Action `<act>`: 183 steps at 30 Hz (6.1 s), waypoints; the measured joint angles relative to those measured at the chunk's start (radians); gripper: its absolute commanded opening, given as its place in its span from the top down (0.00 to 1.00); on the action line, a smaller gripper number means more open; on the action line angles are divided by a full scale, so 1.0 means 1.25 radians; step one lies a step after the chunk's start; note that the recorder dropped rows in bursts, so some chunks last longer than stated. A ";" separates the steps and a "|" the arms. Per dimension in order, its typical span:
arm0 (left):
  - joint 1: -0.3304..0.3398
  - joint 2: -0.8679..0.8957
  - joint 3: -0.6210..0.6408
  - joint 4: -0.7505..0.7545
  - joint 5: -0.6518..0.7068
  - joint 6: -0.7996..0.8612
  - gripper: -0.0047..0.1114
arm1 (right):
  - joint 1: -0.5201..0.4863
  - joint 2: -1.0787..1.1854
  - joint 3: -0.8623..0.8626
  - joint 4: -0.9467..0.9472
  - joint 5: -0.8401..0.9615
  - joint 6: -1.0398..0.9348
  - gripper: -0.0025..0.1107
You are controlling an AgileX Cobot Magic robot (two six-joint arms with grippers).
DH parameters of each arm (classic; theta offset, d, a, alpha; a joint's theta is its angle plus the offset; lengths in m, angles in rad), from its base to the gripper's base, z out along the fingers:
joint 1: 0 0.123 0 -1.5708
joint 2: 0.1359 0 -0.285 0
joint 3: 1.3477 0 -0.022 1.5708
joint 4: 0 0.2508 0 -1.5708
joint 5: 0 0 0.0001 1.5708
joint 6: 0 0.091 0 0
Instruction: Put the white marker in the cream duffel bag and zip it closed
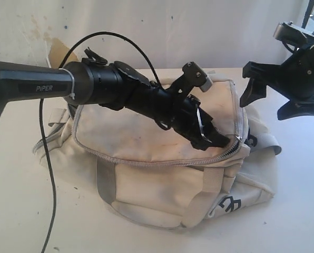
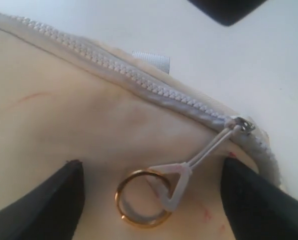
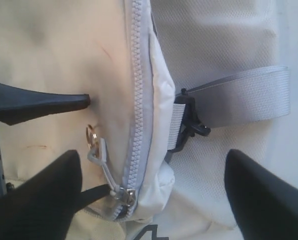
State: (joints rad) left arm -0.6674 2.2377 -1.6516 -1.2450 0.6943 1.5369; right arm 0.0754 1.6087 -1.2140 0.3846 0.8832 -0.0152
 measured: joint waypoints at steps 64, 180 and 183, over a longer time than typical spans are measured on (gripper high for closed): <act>-0.001 -0.089 0.000 0.193 0.278 -0.286 0.96 | 0.000 0.178 0.000 0.189 -0.092 -0.103 0.98; 0.300 -0.391 0.000 0.746 0.420 -0.895 0.96 | 0.192 0.084 -0.071 0.462 -0.121 -0.783 0.38; 0.300 -0.391 0.000 0.770 0.420 -0.902 0.96 | 0.237 0.084 -0.071 0.463 -0.172 -0.814 0.38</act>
State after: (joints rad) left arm -0.2924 1.7485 -1.6521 -0.2828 1.2197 0.4096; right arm 0.3723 1.7132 -1.3026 0.9636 0.6683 -1.0322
